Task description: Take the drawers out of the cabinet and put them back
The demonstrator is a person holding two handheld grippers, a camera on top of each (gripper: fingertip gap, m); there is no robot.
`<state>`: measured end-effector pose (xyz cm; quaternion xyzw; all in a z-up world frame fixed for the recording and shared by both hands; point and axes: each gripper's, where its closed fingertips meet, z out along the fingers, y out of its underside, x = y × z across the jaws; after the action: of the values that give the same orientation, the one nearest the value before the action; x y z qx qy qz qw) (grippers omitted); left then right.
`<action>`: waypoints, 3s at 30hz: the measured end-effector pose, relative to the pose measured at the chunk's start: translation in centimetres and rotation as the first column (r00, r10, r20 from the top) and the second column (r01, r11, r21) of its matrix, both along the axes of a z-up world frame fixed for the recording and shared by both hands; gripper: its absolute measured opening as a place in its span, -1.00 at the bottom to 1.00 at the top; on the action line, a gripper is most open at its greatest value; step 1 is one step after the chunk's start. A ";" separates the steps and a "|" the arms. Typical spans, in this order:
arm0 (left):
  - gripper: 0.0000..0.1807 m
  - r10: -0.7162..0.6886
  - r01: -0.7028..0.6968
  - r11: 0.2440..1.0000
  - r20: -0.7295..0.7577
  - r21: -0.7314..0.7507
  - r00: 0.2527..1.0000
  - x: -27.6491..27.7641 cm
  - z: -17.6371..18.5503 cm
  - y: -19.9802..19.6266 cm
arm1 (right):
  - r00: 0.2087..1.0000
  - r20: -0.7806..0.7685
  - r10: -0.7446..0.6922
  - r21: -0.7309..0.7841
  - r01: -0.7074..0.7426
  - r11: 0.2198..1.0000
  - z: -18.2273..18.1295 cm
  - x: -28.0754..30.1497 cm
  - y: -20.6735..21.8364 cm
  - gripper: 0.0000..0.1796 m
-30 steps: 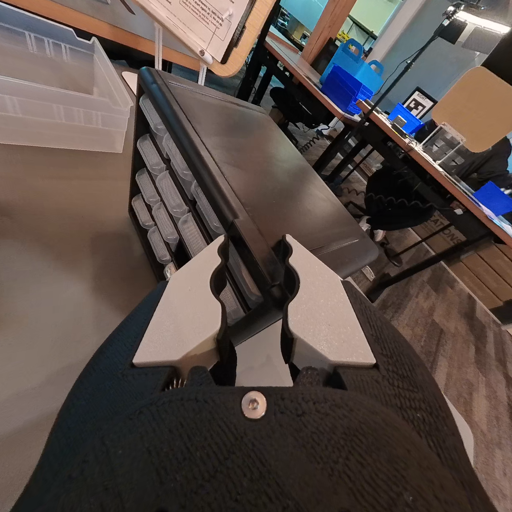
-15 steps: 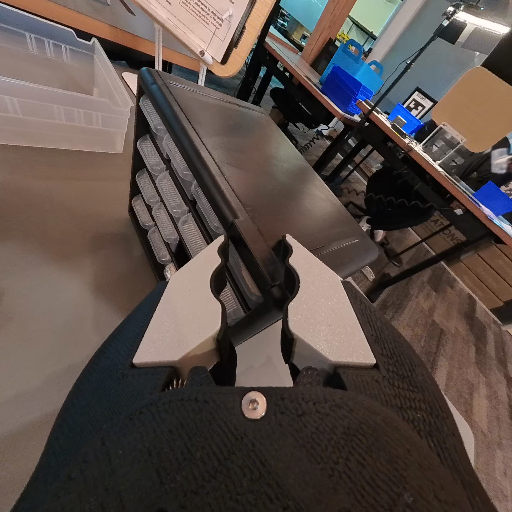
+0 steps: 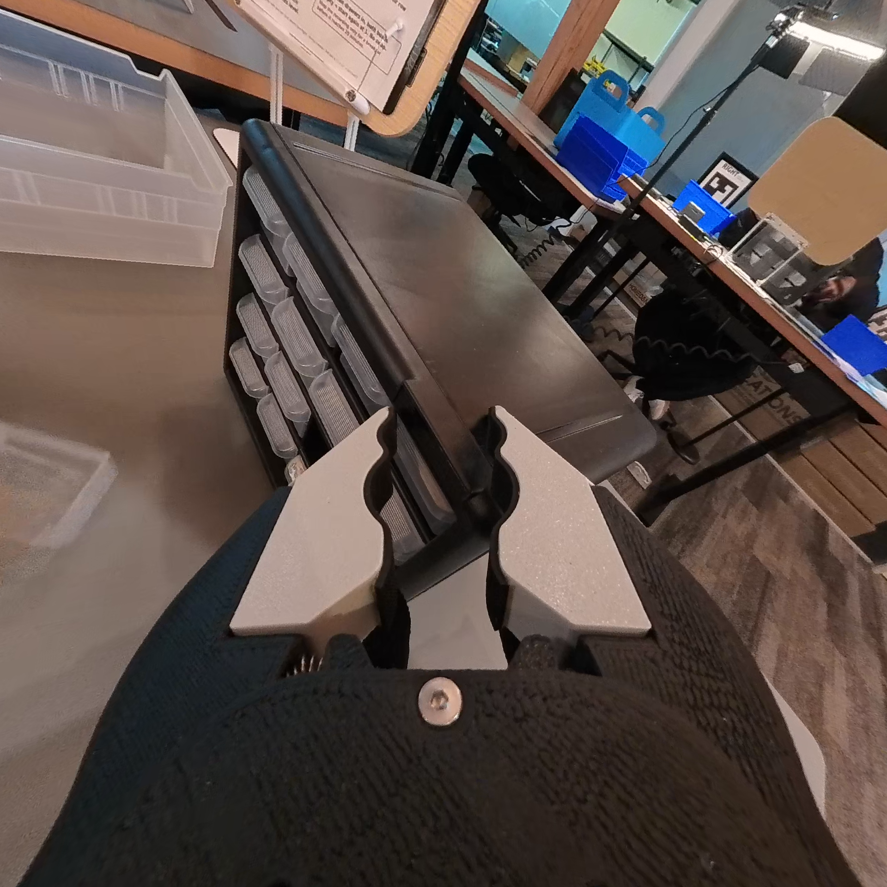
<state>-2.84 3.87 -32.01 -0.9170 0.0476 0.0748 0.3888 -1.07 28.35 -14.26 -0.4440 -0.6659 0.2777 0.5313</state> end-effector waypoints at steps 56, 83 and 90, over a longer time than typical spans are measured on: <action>-1.00 -0.124 0.579 0.760 -0.809 0.296 0.575 6.1 11.5 8.2 | 1.000 -0.005 0.006 -0.007 -0.006 1.000 0.0 0.0 0.0 -0.59; -1.00 0.301 0.648 0.740 -0.950 0.180 -0.081 7.7 13.0 10.4 | 1.000 -0.004 0.008 -0.008 -0.008 1.000 0.0 0.0 0.0 -0.59; -1.00 0.354 0.662 0.730 -0.923 0.171 -0.152 8.4 12.9 11.2 | 1.000 -0.003 0.006 -0.009 -0.006 1.000 0.0 0.0 0.0 -0.59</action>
<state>5.55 15.06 -19.10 -0.3144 0.4180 0.6881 0.5029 -1.09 28.34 -14.26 -0.4441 -0.6652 0.2829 0.5293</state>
